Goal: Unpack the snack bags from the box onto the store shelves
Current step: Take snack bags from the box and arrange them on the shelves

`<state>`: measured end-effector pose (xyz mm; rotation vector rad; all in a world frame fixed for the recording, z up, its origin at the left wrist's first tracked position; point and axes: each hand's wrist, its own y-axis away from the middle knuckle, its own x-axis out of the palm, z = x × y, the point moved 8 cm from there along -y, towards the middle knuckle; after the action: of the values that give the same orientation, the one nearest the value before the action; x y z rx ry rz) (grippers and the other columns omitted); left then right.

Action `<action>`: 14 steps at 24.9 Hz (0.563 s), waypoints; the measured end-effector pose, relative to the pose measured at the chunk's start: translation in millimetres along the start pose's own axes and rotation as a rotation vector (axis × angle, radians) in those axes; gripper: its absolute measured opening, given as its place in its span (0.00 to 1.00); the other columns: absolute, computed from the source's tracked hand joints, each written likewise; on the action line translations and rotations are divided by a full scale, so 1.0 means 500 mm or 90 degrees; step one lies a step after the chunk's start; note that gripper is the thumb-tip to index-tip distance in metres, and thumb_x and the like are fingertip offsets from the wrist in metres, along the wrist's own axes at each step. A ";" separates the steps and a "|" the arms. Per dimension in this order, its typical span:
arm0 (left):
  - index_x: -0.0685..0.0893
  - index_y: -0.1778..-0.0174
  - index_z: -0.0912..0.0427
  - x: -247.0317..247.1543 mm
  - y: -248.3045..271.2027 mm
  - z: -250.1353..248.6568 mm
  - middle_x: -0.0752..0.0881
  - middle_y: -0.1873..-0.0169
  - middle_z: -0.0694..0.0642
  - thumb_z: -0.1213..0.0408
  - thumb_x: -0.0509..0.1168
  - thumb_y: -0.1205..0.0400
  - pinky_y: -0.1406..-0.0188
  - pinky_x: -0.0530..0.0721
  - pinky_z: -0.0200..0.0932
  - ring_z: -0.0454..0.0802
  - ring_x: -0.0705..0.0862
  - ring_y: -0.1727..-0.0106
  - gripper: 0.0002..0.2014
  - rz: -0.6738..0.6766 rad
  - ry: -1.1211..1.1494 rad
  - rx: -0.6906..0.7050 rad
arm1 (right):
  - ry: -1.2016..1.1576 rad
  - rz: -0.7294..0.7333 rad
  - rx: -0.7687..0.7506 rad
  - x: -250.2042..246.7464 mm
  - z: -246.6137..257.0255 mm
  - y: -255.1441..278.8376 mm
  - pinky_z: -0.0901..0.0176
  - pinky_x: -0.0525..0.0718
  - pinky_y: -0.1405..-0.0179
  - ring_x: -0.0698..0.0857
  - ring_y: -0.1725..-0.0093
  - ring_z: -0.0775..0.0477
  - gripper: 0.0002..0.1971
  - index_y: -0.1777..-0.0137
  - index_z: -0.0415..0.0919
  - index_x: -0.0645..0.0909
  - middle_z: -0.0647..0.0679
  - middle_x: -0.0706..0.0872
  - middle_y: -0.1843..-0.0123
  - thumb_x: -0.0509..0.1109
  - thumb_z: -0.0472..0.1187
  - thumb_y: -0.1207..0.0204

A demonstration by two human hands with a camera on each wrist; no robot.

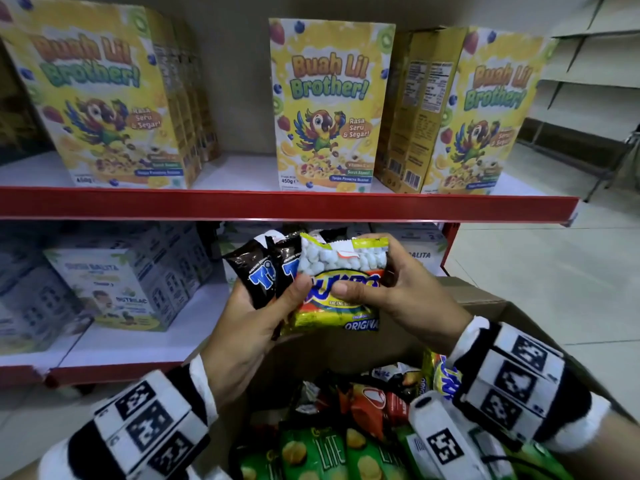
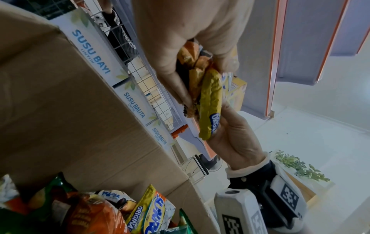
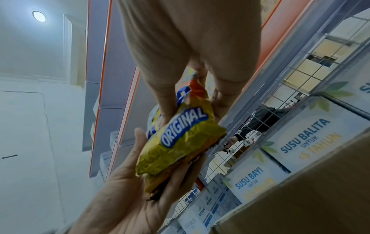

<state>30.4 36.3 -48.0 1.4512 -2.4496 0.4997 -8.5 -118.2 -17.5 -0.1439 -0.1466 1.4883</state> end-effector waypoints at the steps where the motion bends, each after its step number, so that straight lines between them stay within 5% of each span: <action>1: 0.84 0.42 0.57 -0.003 -0.001 0.002 0.91 0.50 0.58 0.58 0.70 0.31 0.67 0.88 0.42 0.54 0.92 0.53 0.21 -0.002 0.010 -0.009 | 0.019 -0.006 -0.006 -0.004 0.001 -0.001 0.53 0.89 0.50 0.89 0.46 0.43 0.29 0.41 0.41 0.75 0.41 0.89 0.44 0.81 0.37 0.43; 5: 0.83 0.43 0.56 -0.018 -0.006 0.005 0.92 0.52 0.57 0.59 0.69 0.30 0.72 0.87 0.41 0.52 0.92 0.58 0.19 -0.031 0.007 -0.018 | 0.021 0.001 -0.008 -0.008 -0.003 0.001 0.56 0.88 0.49 0.89 0.45 0.47 0.31 0.39 0.49 0.75 0.47 0.89 0.45 0.81 0.39 0.44; 10: 0.86 0.47 0.53 -0.019 -0.004 -0.001 0.92 0.51 0.56 0.59 0.69 0.29 0.70 0.87 0.40 0.51 0.92 0.55 0.14 -0.033 -0.003 -0.005 | -0.031 0.016 0.018 -0.003 0.000 0.001 0.59 0.88 0.55 0.90 0.47 0.45 0.31 0.38 0.41 0.77 0.45 0.91 0.46 0.80 0.34 0.43; 14: 0.86 0.44 0.50 -0.010 -0.003 -0.011 0.90 0.45 0.57 0.55 0.71 0.31 0.55 0.90 0.47 0.56 0.90 0.46 0.18 0.001 -0.021 0.004 | -0.044 0.013 0.039 -0.009 0.005 0.004 0.60 0.88 0.58 0.91 0.50 0.44 0.27 0.42 0.37 0.79 0.43 0.92 0.48 0.80 0.32 0.43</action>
<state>34.5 41.8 -44.7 1.4724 -2.4767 0.4881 -11.0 -122.4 -15.5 -0.0443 -0.1562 1.5175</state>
